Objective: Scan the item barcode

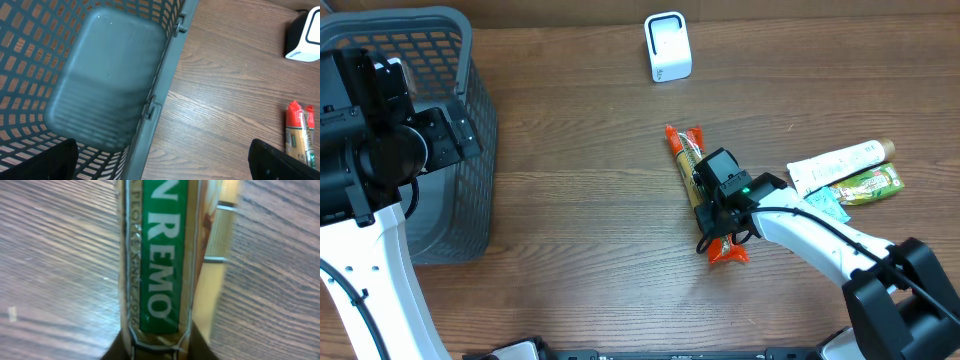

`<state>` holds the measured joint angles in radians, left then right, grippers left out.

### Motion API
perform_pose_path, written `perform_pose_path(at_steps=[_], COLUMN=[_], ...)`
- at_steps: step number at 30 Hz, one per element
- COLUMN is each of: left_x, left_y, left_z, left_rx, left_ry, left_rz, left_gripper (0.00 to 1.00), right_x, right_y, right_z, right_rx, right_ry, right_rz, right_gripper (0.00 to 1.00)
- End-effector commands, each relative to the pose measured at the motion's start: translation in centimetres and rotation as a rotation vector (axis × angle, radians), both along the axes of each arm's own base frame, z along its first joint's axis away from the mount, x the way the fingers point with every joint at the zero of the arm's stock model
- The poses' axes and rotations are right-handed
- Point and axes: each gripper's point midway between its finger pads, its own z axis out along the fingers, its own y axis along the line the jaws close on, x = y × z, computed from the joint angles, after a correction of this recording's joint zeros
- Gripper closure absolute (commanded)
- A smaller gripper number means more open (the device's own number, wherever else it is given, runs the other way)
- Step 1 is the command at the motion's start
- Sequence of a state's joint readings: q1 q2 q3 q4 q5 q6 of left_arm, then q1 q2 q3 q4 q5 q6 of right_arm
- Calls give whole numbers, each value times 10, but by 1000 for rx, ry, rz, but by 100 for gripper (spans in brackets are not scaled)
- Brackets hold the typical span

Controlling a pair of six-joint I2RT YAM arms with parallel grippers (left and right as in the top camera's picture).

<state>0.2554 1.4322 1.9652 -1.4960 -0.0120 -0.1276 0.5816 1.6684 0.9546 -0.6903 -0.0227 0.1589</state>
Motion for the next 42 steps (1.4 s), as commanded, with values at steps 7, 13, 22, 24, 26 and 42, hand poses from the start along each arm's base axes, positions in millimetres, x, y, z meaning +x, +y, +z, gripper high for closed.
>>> perform_pose_path(at_steps=[7, 13, 22, 24, 26, 42], left_x=[2, 2, 2, 2, 2, 2], left_y=[0, 0, 0, 0, 0, 0], left_z=[-1, -1, -1, -1, -1, -1], left_rx=[-8, -8, -8, -8, -8, -8], left_ry=[-2, -2, -2, -2, -2, -2], left_rz=[3, 3, 3, 3, 3, 3], left_gripper=[0, 1, 0, 0, 0, 0], right_x=[-19, 7, 35, 46, 56, 168], right_y=[54, 63, 55, 47, 40, -8], right_z=[63, 149, 195, 201, 206, 251], right_rx=[323, 554, 524, 471, 418, -128], right_ry=[215, 163, 20, -27, -79, -720], right_rz=[141, 163, 177, 143, 121, -7], right_gripper=[96, 96, 96, 97, 97, 96])
